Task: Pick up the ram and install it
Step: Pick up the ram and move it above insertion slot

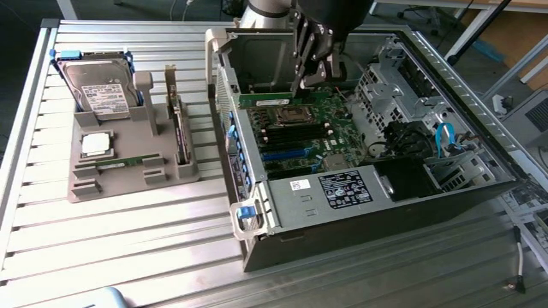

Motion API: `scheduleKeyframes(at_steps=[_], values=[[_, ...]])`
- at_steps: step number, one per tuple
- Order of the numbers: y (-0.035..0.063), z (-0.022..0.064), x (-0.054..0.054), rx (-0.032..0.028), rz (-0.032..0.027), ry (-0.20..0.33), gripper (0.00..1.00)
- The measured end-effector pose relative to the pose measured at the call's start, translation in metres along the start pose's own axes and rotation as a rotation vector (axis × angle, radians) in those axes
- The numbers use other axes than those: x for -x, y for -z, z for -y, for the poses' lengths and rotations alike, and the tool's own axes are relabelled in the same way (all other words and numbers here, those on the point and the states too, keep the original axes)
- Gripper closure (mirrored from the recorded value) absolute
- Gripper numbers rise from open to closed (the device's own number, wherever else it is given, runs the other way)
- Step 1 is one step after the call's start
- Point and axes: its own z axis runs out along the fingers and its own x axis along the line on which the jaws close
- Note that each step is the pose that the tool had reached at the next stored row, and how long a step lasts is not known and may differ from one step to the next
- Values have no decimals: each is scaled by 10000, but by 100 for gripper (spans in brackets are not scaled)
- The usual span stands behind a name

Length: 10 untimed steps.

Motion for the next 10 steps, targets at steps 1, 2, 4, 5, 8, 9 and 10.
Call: scheduleKeyframes(at_steps=[1,2,4,5,8,9,10], values=[[0,21,-1,0,0,0,88],[0,41,-2,0,0,-1,88],[0,76,-4,0,0,-1,88],[0,94,-5,0,1,0,88],[1,144,-7,0,0,0,88],[1,162,-7,0,0,0,88],[1,181,-8,0,1,-1,88]])
